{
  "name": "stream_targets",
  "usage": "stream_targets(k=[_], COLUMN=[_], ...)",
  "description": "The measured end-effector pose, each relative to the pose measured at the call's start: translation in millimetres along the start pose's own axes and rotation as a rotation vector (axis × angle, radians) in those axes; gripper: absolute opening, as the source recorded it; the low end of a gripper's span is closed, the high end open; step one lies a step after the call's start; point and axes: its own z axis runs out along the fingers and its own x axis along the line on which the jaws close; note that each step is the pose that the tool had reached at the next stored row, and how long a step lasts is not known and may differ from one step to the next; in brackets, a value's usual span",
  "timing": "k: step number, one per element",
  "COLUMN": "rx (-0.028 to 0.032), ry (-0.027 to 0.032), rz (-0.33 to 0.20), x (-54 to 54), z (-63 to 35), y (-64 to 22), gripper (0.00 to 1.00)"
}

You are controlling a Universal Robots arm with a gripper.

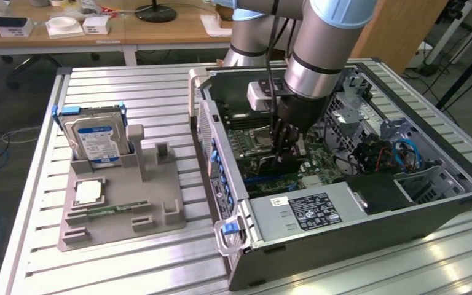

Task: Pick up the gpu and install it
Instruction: 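Insert the gpu into the slot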

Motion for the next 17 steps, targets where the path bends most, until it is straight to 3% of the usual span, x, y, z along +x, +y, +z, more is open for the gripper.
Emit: stream_targets(k=[10, 17], rx=[-0.0003, -0.0004], ry=[0.0016, 0.0014], rz=[-0.061, -0.062], x=[-1.3, -1.3], z=[2.0, 3.1], y=[0.0, -0.1], gripper=[0.26, 0.26])
